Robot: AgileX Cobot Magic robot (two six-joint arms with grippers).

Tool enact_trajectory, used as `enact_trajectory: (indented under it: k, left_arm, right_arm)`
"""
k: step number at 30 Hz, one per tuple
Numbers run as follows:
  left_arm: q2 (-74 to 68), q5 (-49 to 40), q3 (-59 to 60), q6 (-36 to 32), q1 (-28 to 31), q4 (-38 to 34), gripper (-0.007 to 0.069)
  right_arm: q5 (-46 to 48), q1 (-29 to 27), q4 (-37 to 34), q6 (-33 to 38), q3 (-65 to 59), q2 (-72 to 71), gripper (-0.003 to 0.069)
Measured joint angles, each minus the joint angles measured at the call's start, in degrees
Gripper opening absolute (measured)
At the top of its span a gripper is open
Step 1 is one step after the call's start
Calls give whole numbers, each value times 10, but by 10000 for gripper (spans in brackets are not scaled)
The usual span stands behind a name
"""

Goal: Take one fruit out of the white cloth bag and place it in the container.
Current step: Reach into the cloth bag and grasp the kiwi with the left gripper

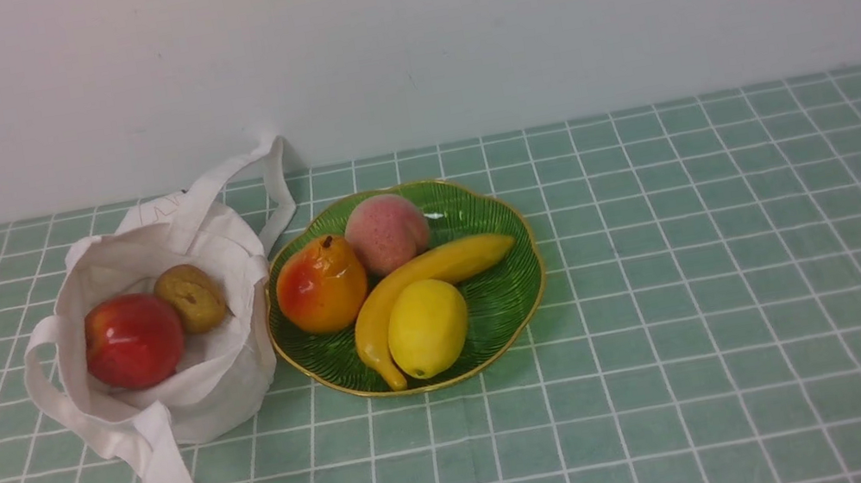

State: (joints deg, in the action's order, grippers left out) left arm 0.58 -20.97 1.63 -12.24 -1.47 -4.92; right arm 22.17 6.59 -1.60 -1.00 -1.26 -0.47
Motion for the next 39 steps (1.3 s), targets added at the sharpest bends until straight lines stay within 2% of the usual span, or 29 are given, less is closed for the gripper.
enact_trajectory:
  k: [3, 4, 5, 7, 8, 13, 15, 16, 17, 18, 19, 22, 23, 24, 27, 29, 35, 39]
  left_arm:
    - [0, 20, 0, 12, 0, -21, -8]
    - [0, 56, 0, 39, 0, -68, -8]
    - [0, 56, 0, 42, 0, -74, -8]
    - [0, 103, 0, 83, 0, -170, -8]
    - [0, 105, 0, 85, 0, -170, -8]
    - [0, 172, 0, 101, 0, -276, -8]
    - [0, 235, 0, 104, 0, -311, -8]
    - [0, 294, 0, 110, 0, -326, -8]
    - [0, 302, -1, 113, 0, -330, -8]
    - [0, 364, -20, 116, 0, -340, -8]
    - [0, 384, -31, 113, 0, -340, -8]
    - [-20, 417, -86, 86, 0, -326, -8]
    - [-55, 413, -134, 52, 0, -306, -8]
    - [-66, 404, -146, 43, 0, -301, -8]
    - [-172, 291, -258, -8, 0, -276, -8]
    - [-268, 144, -345, -21, 0, -267, -8]
    - [-518, -160, -491, -32, 0, -229, -8]
    - [-688, -257, -581, -47, 0, -179, -8]
  right_arm:
    - [0, 0, 0, 0, 0, 0, -12]
    - [0, 0, 0, 0, 0, 0, -12]
    - [0, 0, 0, 0, 0, 0, -12]
    - [0, 0, 0, 0, 0, 0, -12]
    - [0, 0, 0, 0, 0, 0, -12]
    - [0, 0, 0, 0, 0, 0, -12]
    - [0, 0, 0, 0, 0, 0, -12]
    - [0, 0, 0, 0, 0, 0, -12]
    - [0, 0, 0, 0, 0, 0, -12]
    - [0, 0, 0, 0, 0, 0, -12]
    - [0, 0, 0, 0, 0, 0, -12]
    - [0, 0, 0, 0, 0, 0, -12]
    - [0, 0, 0, 0, 0, 0, -12]
    - [0, 0, 0, 0, 0, 0, -12]
    - [0, 0, 0, 0, 0, 0, -12]
    - [0, 0, 0, 0, 0, 0, -12]
    - [0, 0, 0, 0, 0, 0, -12]
    - [0, 0, 0, 0, 0, 0, -12]
